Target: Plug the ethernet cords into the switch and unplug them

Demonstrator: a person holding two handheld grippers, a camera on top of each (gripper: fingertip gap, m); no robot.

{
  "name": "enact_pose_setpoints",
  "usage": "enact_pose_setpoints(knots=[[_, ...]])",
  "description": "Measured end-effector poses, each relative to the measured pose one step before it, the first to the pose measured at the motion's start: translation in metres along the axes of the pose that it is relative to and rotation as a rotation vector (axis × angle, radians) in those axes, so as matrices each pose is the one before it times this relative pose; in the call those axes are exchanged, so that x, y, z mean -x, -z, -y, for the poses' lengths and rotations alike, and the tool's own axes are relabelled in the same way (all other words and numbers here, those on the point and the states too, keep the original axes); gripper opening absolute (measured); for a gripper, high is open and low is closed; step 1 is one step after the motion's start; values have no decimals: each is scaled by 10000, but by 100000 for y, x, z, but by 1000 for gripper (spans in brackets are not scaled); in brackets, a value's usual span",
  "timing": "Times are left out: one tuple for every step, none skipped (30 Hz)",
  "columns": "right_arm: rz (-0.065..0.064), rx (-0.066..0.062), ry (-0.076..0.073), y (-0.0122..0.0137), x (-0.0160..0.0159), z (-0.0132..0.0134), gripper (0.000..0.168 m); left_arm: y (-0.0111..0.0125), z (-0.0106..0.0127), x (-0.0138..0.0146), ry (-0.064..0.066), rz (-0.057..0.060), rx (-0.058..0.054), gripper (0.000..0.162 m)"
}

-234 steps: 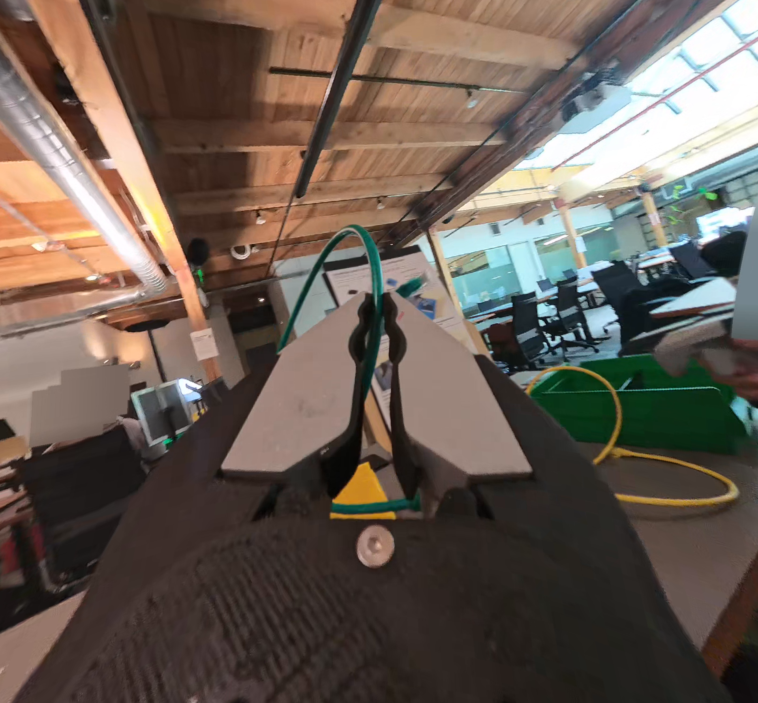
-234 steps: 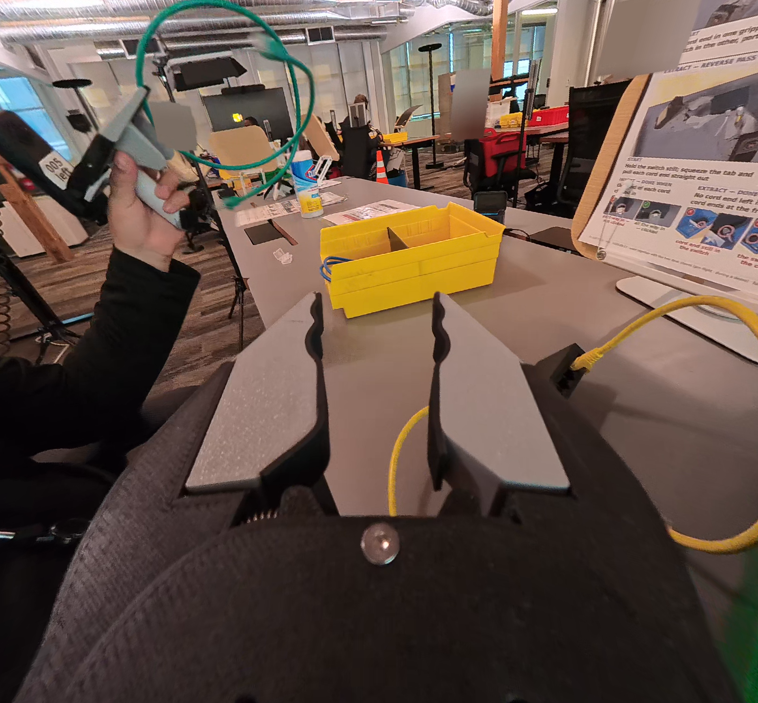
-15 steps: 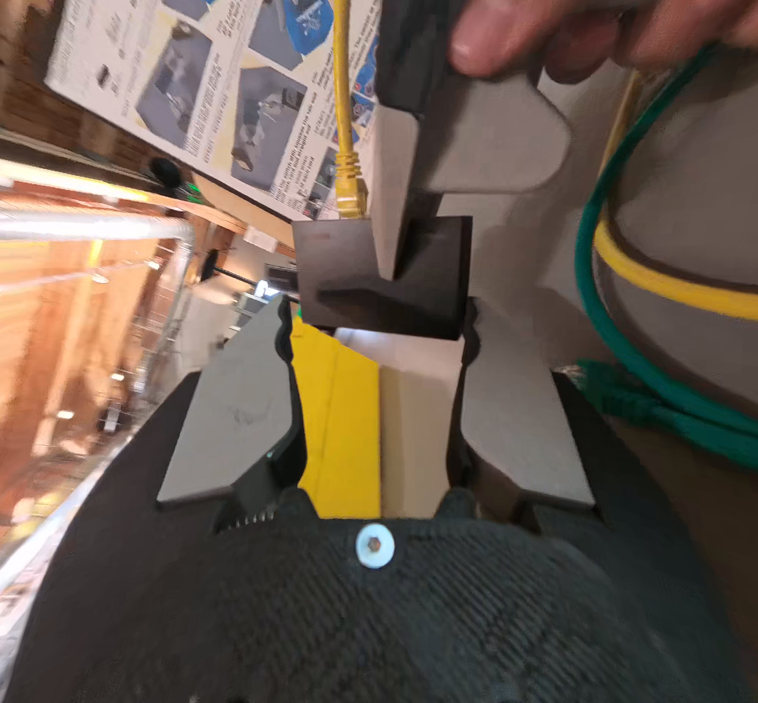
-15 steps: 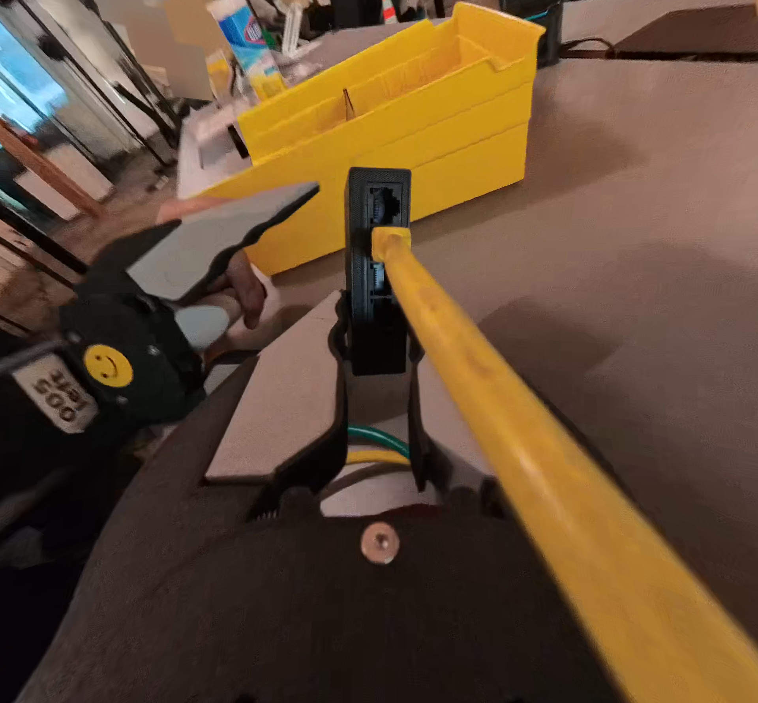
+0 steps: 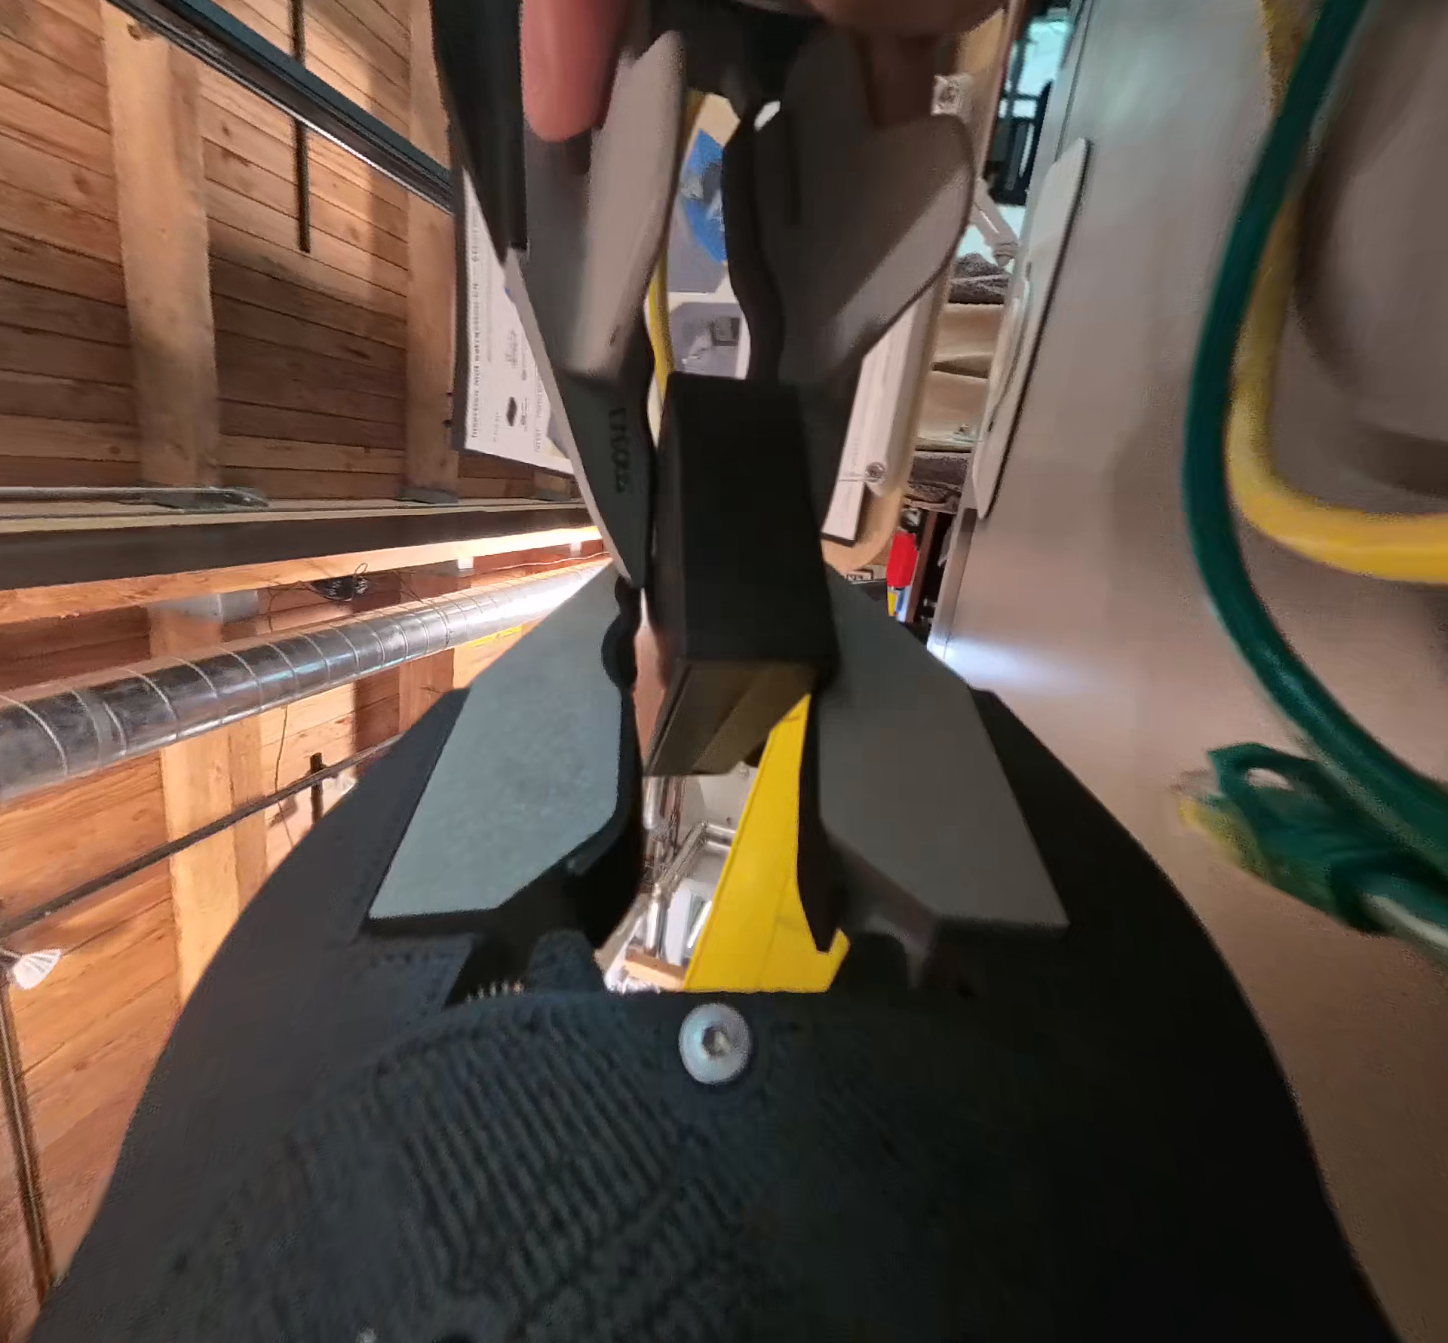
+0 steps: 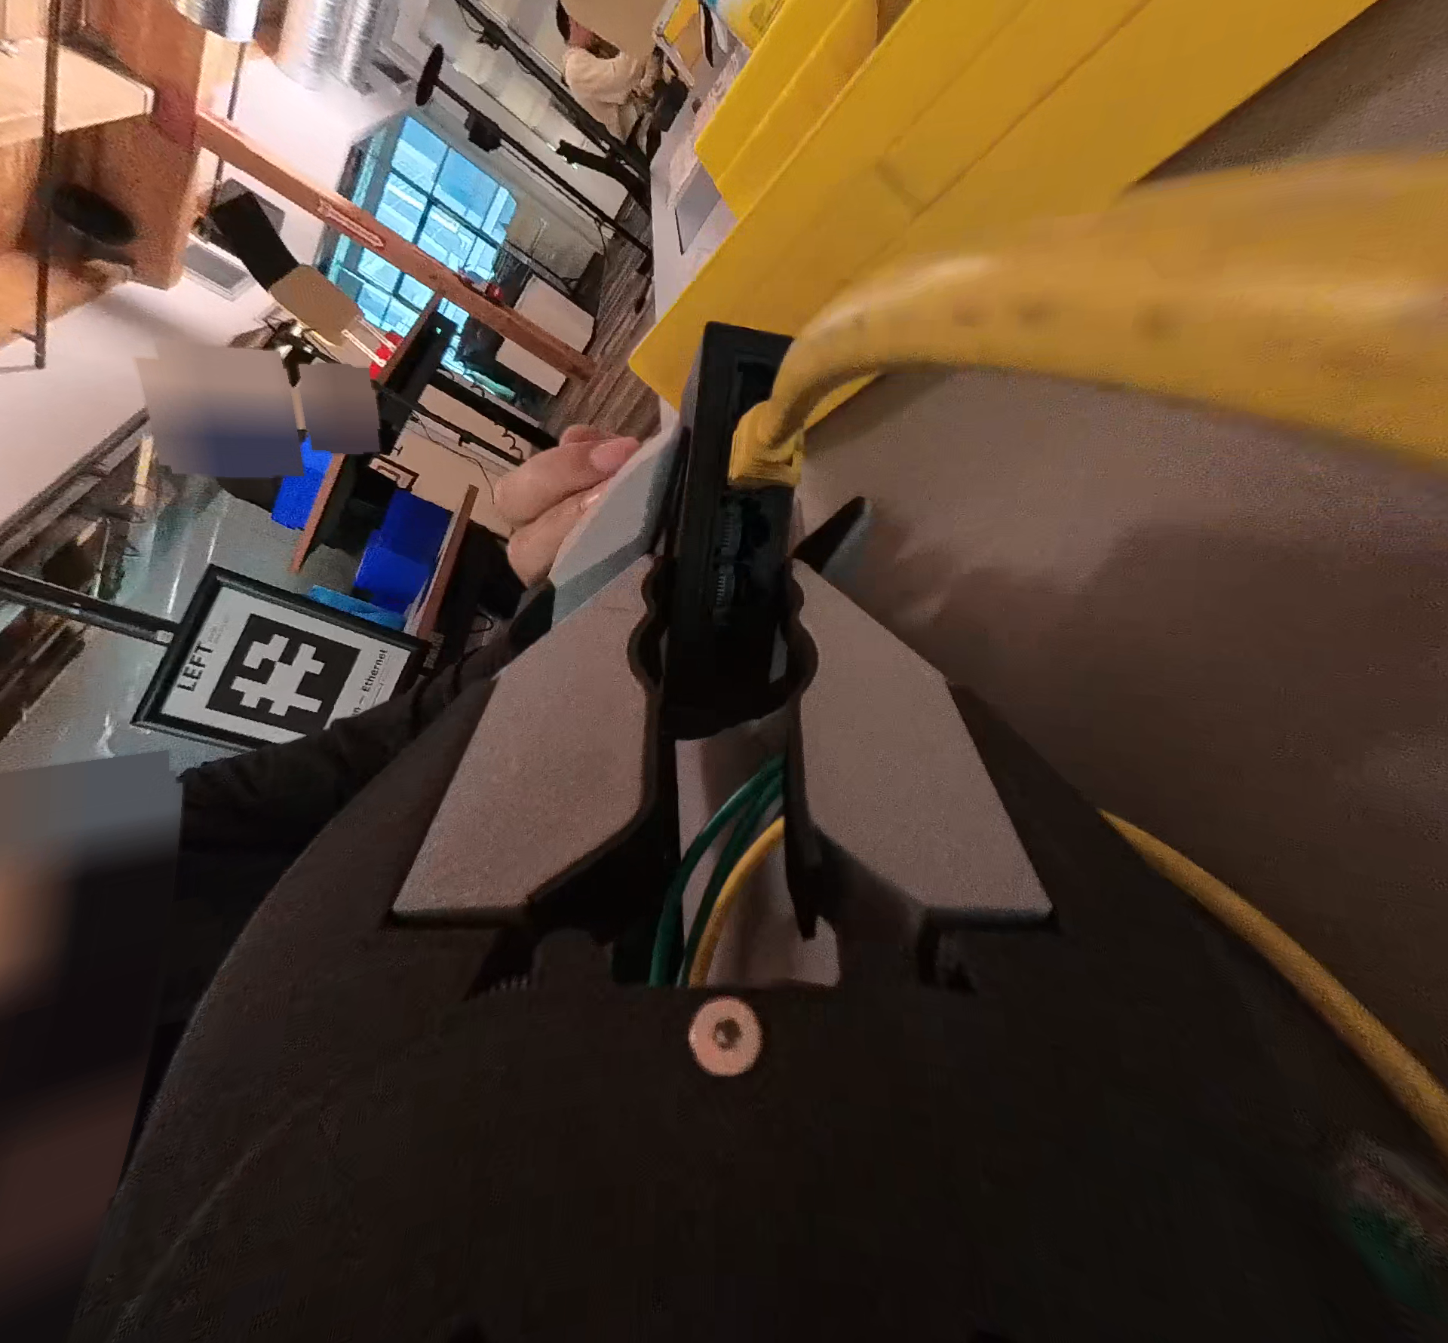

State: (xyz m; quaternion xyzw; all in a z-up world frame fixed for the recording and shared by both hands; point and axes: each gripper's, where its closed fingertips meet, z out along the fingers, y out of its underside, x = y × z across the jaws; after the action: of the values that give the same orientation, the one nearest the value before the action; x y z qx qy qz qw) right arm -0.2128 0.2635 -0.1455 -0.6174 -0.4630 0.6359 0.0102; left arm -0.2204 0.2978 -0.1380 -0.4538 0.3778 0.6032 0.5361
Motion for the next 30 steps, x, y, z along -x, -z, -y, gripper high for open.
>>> enact_pose_setpoints(knots=[[171, -120, 239, 167, 571, 179, 27, 103, -76, 519, 187, 138, -4, 36], [117, -148, 257, 172, 470, 165, 28, 74, -85, 442, 188, 108, 19, 32], [-68, -188, 284, 156, 188, 126, 31, 140, -10, 426, 197, 129, -49, 27], [-186, -212, 305, 237, 4, 123, 33, 120, 13, 33, 125, -132, -106, 26], [-79, -93, 267, 337, 125, -60, 33, 54, -82, 20, 124, -45, -43, 26], [-14, 7, 323, 356, 243, -198, 34, -32, -228, 119, -6, 57, 79, 26], [-99, 103, 427, 324, 207, -374, 35, -79, -222, 203, 53, 91, 83, 26], [-311, 170, 416, 347, -59, -454, 34, -50, -128, 92, 243, -41, 22, 26], [-522, 37, 389, 444, -312, -216, 34, -10, -54, 136, 331, -71, -28, 26], [-575, -176, 382, 521, -363, 124, 35, 58, 42, 326, 284, 27, -67, 26], [-411, -248, 355, 548, -108, 233, 34, 119, 100, 434, 250, 127, -116, 26], [-123, -224, 345, 535, 330, 160, 36, 143, 129, 390, 172, 123, -144, 26], [-6, -159, 291, 553, 486, 100, 36, 200, 267, 408, 114, 142, -230, 26], [-130, 6, 218, 579, 257, 49, 35, 191, 267, 402, 188, 155, -211, 26], [-275, 197, 236, 707, 58, 4, 36, 75, 36, 188, 261, 26, -43, 26], [-413, 181, 327, 892, -72, 110, 38, -16, -153, -125, 286, -170, 55, 26], [-485, -48, 407, 1081, -114, 428, 39, -35, -167, -87, 249, -164, 35, 26], [-390, -232, 416, 1152, -1, 668, 40, -11, -188, 100, 215, -43, 43, 26], [-236, -232, 342, 1140, 119, 644, 40, 24, -172, 119, 143, -71, 50, 27], [-157, -166, 252, 1073, 112, 497, 40, 79, -53, 157, 156, -80, 8, 27], [-129, -141, 189, 1016, 31, 377, 42, 122, 33, 278, 239, 25, -36, 27], [-102, -135, 132, 890, -23, 269, 44, 120, 42, 244, 212, 19, -50, 27], [-80, -125, 38, 729, -51, 167, 44, 104, 66, 132, 187, -42, -66, 27], [-38, -121, -75, 505, -44, 111, 44, 87, 169, 109, 161, -61, -132, 27], [75, -112, -144, 231, 133, 74, 45, 58, 198, 160, 111, -27, -125, 27], [244, -75, -142, -49, 439, -4, 48, 43, 234, 179, 109, -12, -84, 27], [380, -4, -96, -256, 695, -124, 50, 113, 549, 182, 174, -71, -150, 27], [446, 57, -41, -422, 820, -211, 53, 228, 1008, 133, 406, -180, -246, 26], [497, 59, -27, -544, 924, -213, 55, 287, 1361, 89, 437, -201, -329, 27], [605, -24, -62, -633, 1075, -78, 58, 230, 1469, 220, 108, -6, -365, 27]])
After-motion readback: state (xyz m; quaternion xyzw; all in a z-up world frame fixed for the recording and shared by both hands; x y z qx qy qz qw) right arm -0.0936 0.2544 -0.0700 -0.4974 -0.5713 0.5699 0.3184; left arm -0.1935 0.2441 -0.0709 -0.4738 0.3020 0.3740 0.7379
